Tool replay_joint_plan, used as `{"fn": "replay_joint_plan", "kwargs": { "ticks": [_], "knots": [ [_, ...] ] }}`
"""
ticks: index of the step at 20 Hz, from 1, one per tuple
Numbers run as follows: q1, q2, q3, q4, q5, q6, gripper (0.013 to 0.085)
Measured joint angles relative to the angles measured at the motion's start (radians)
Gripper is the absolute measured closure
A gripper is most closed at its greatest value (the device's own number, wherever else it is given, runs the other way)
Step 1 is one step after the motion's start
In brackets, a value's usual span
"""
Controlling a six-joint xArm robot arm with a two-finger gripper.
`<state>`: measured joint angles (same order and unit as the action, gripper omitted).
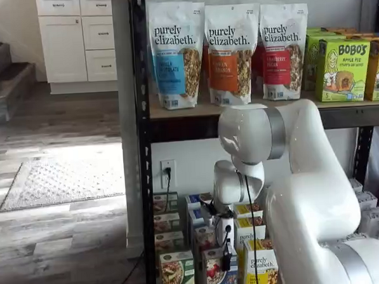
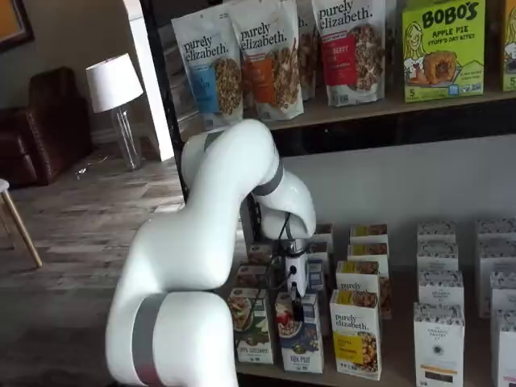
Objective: Pick up the blue and white box that is on the bottom shelf, the second box from the left
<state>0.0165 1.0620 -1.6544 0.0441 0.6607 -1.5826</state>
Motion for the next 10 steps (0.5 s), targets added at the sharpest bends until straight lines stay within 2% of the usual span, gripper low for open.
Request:
{"fn": "replay_joint_plan", "kwargs": {
  "ticks": [1,3,6,7,8,9,10],
  "knots": [
    [0.000,0.000,0.000,0.001,0.002,-0.001,0.0370],
    [-0.001,-0.001,0.001,0.002,0.002,-0.003,0.0370],
    [-0.002,-0.002,0.002,0.004,0.004,-0.005,0.0450],
    [-0.002,-0.002,0.001,0.005,0.005,-0.006,0.0450],
    [-0.002,-0.002,0.001,0.006,0.006,-0.007,0.0490],
    [-0.003,-0.002,0.001,0.006,0.007,-0.008,0.0490],
    [-0.003,-0.002,0.000,0.007,0.007,-0.008,0.0530]
  ]
}}
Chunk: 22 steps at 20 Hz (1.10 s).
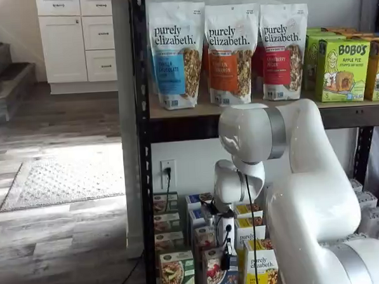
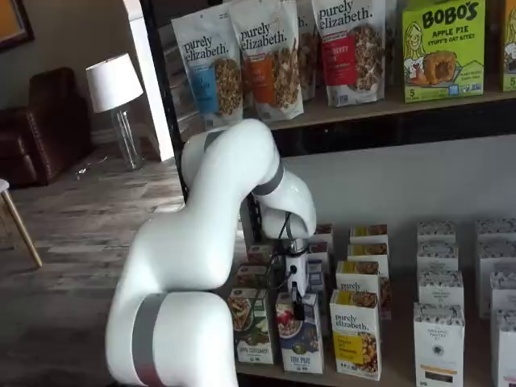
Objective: Pick up the blue and white box that is on the bottom shelf, the second box from the left
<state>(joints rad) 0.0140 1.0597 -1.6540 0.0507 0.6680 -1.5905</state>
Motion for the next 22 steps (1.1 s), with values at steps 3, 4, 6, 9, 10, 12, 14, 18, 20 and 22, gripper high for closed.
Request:
{"fn": "replay_joint_plan", "kwargs": {
  "ticks": [3,4,6,9,10,12,14,18,20,22],
  "knots": [
    [0.001,-0.001,0.003,-0.008,-0.005,0.007,0.0530],
    [0.001,-0.002,0.006,-0.008,-0.010,0.007,0.0530],
    [0.002,-0.003,0.012,-0.009,-0.019,0.009,0.0530],
    [0.003,-0.008,0.020,-0.003,-0.024,0.005,0.0530],
    [0.003,-0.010,0.025,0.000,-0.026,0.002,0.0530],
    [0.005,-0.017,0.035,0.007,-0.027,-0.002,0.0530],
    [0.006,-0.027,0.051,0.013,-0.030,-0.005,0.0530],
    [0.011,-0.056,0.094,0.027,-0.042,-0.014,0.0530],
    [0.012,-0.074,0.116,0.044,-0.040,-0.027,0.0530],
    [0.014,-0.095,0.143,0.056,-0.043,-0.036,0.0530]
  ]
}}
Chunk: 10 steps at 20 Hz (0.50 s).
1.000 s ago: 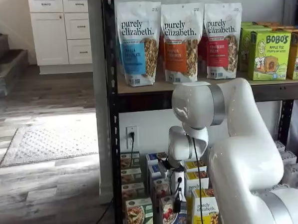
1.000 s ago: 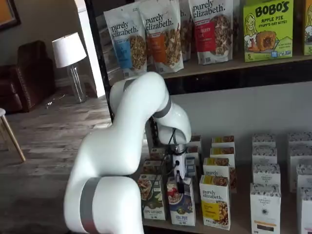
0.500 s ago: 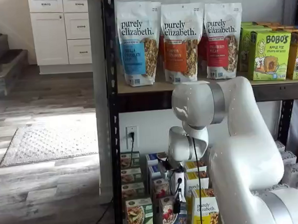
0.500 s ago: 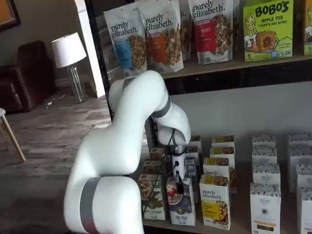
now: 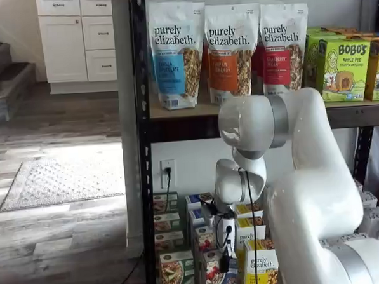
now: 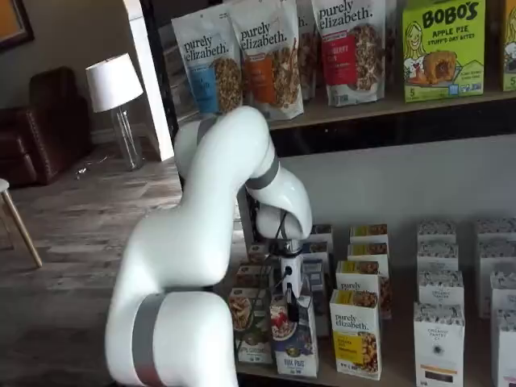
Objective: Pick up the blue and white box that is on the bottom shelf, the second box from the left
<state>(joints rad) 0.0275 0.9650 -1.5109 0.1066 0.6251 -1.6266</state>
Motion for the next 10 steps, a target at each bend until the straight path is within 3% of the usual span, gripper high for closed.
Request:
{"fn": "replay_joint_plan", "kwargs": {
  "ticks": [10],
  "knots": [
    [0.009,-0.150,0.208,-0.054,-0.071,0.053,0.0530]
  ]
}}
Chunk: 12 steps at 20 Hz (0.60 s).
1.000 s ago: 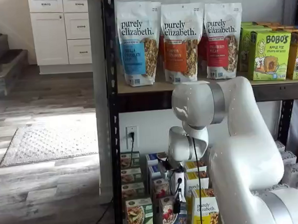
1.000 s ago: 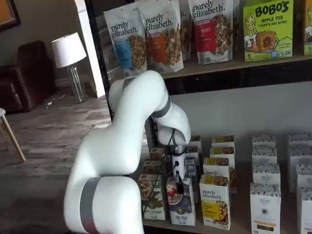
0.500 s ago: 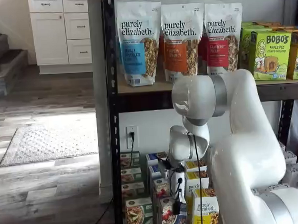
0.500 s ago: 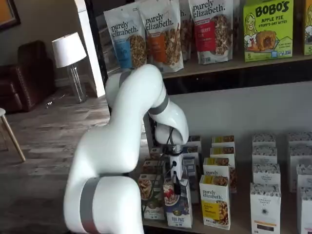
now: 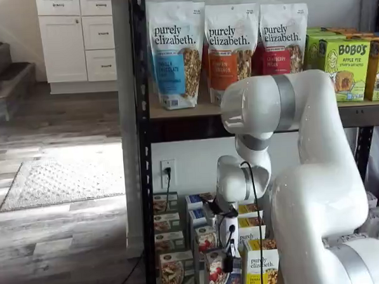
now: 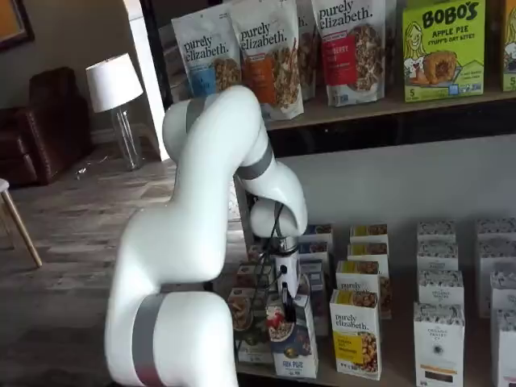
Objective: Pick up the blue and white box that is on the bottom shelf, the second box from the left
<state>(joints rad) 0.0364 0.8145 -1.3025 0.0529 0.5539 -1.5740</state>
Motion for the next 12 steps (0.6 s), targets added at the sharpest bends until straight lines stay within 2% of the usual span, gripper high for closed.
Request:
{"fn": "replay_joint_plan", "kwargs": {
  "ticks": [6,12],
  "knots": [
    [0.005,-0.105,0.147,-0.044,-0.022,0.043,0.0530],
    [0.011,-0.236,0.323,-0.046,-0.057,0.051,0.0530]
  ]
}}
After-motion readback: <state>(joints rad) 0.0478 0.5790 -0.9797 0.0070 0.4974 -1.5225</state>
